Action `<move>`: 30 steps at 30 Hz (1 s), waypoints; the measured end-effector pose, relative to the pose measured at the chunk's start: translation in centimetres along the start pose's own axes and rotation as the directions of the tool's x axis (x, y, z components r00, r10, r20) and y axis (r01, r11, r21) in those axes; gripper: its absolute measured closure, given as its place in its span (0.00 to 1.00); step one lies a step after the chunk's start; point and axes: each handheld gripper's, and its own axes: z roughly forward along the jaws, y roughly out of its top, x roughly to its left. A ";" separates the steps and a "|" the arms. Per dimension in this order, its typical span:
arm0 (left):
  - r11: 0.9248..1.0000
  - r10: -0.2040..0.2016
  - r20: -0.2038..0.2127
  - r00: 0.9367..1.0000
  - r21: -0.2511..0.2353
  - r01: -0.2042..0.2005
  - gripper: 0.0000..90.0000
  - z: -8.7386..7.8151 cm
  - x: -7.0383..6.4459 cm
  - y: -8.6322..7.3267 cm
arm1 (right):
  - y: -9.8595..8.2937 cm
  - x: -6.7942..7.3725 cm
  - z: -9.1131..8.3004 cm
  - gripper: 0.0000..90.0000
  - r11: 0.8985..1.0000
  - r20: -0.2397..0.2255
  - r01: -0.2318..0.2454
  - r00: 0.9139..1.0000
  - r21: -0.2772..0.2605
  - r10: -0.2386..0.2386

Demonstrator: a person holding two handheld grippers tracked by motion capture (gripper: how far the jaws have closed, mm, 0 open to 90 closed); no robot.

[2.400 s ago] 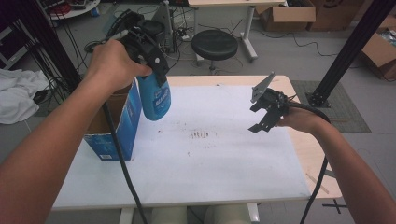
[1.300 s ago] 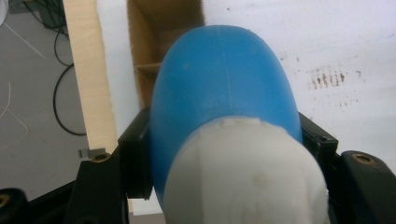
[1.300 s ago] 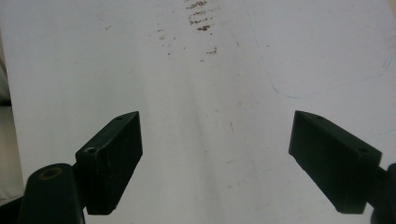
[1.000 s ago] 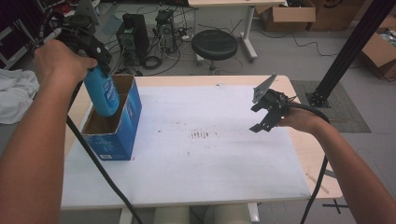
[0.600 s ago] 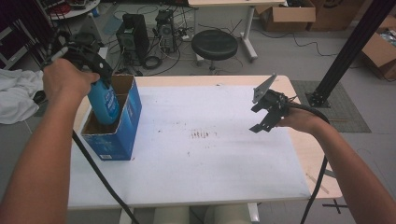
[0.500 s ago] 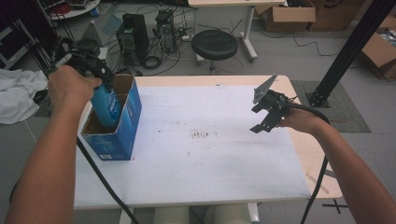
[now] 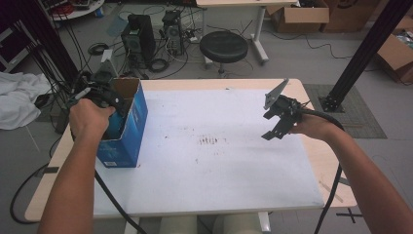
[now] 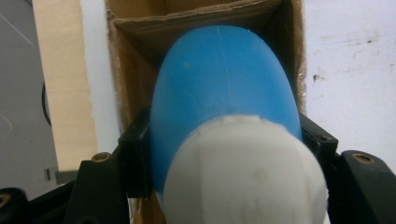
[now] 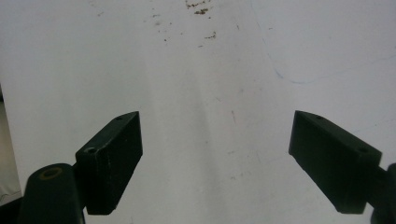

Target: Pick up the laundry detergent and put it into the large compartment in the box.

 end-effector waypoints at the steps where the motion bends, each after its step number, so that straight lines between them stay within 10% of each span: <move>1: 1.000 0.000 0.000 1.000 0.000 0.000 0.42 0.0 0.0 0.0 | 0.0 0.0 0.0 0.19 1.000 0.000 0.000 1.000 0.000 0.000; 30: 0.998 -0.050 0.081 0.995 0.043 0.047 0.41 3.4 1.7 -1.0 | -0.1 0.1 0.6 0.19 1.000 -0.010 -0.010 1.000 0.015 0.010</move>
